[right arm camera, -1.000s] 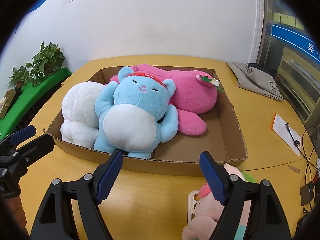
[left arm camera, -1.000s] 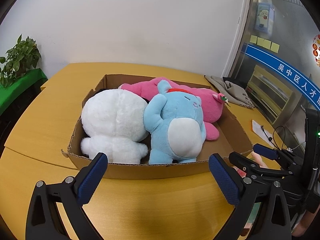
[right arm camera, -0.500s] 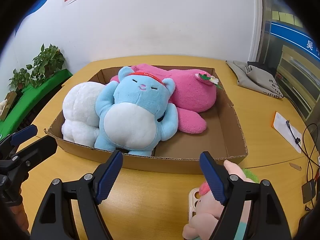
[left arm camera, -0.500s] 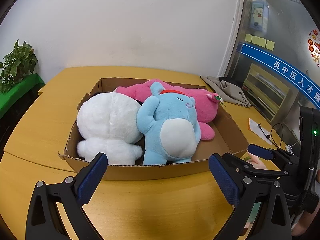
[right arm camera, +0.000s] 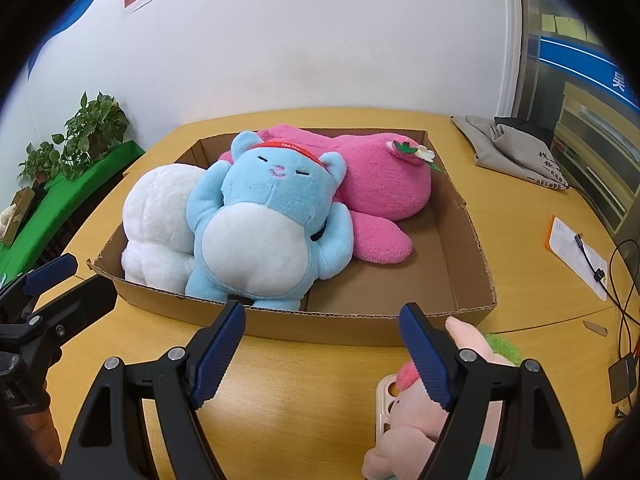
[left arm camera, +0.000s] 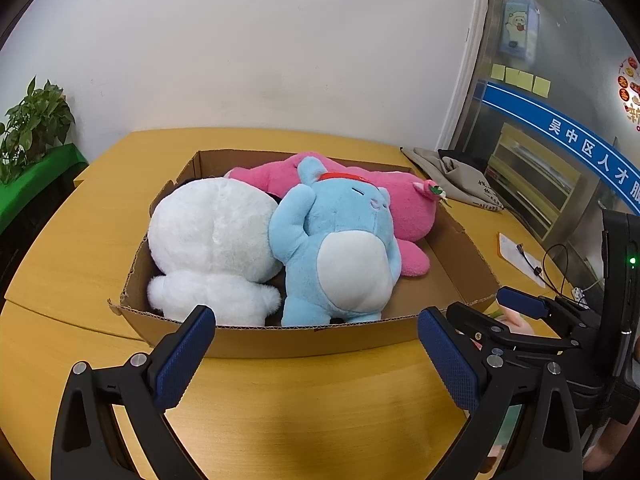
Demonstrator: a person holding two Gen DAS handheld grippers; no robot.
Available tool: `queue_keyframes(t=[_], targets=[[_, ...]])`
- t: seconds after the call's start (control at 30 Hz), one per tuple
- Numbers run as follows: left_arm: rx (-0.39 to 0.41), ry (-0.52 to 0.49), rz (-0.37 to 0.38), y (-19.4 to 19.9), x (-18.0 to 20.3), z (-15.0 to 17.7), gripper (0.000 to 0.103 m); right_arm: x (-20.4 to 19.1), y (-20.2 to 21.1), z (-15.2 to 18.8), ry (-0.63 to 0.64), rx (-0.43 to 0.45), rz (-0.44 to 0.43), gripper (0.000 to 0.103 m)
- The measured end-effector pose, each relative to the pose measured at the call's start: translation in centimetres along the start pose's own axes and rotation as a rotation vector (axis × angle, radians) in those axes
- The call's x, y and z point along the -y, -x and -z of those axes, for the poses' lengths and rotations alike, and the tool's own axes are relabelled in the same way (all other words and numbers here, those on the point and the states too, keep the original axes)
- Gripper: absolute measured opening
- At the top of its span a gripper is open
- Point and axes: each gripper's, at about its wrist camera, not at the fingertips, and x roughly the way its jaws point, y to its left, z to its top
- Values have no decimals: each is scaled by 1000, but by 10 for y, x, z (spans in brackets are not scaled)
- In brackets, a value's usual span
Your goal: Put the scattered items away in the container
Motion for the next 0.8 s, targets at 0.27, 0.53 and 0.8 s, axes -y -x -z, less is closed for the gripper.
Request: queue_keyframes(t=[0.27, 0.53, 0.8], targets=[[-16, -7, -1, -5, 2, 2, 102, 6, -2, 0, -11, -2, -4, 79], [-21, -3, 12, -10, 5, 3, 102, 12, 3, 1, -23, 5, -13, 79], [-31, -2, 15, -12, 7, 4, 102, 17, 7, 1, -21, 14, -7, 79]])
